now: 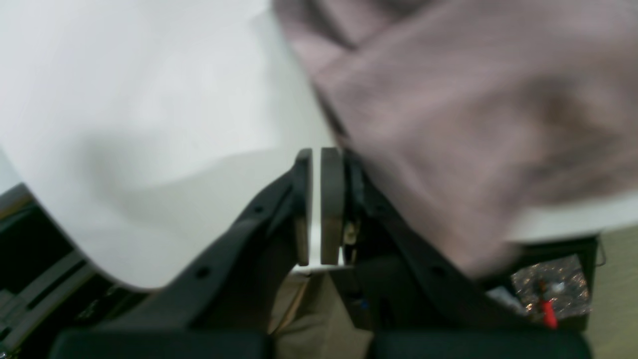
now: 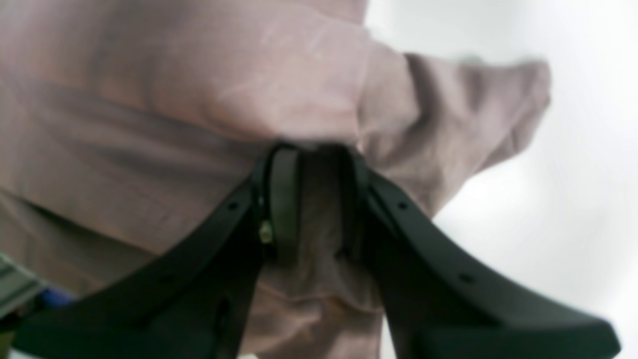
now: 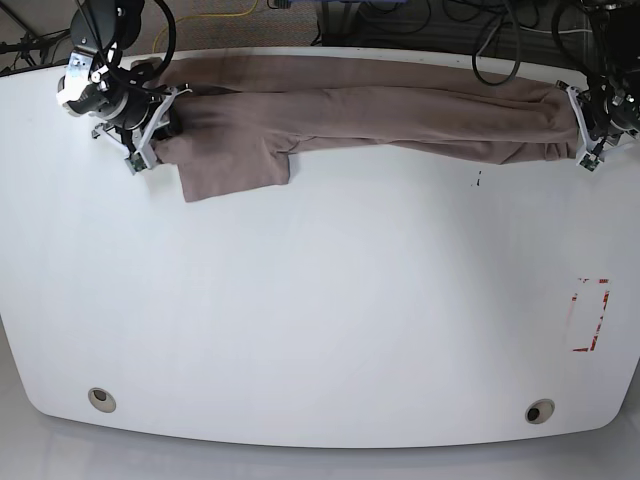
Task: Fold the T-shirt properly
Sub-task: 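Lower the folded shirt with both grippers and smooth it flat, then drag the folded shirt's end with the left gripper to straighten it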
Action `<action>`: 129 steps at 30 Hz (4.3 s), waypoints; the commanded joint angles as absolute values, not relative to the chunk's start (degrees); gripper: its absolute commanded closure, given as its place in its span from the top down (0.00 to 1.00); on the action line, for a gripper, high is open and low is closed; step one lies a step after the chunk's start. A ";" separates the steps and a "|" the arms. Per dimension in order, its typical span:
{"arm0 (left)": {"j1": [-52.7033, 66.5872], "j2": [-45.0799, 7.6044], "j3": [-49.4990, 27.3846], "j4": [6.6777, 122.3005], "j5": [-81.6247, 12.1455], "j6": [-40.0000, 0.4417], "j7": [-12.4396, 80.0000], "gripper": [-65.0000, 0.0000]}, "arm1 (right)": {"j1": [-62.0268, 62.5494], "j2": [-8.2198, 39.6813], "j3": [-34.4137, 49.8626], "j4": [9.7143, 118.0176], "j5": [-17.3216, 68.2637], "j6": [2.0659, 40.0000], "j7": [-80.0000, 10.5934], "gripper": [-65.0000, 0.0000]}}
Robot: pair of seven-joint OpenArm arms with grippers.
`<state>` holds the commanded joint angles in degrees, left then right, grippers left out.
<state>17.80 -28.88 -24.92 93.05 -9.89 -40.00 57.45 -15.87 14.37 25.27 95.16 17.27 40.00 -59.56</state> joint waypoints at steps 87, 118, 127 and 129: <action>20.53 -26.42 -19.03 101.76 -15.52 -40.00 64.66 0.37 | -4.97 12.62 25.27 88.40 17.19 40.00 -57.01 0.21; -5.14 -28.62 -8.13 80.13 -8.75 -40.00 60.26 0.37 | -3.65 12.18 25.36 88.22 17.19 40.00 -56.92 0.21; -4.79 -28.09 -15.69 89.45 -10.68 -40.00 62.20 0.58 | -3.65 12.18 25.27 88.22 17.19 40.00 -56.92 0.21; -4.88 -28.09 -18.15 90.42 -13.23 -40.00 63.43 0.69 | -3.65 12.09 25.27 88.31 17.27 40.00 -56.92 0.21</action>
<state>-4.88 -28.09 -18.15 90.42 -13.23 -40.00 63.43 -3.65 12.09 25.27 88.31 17.27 40.00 -56.92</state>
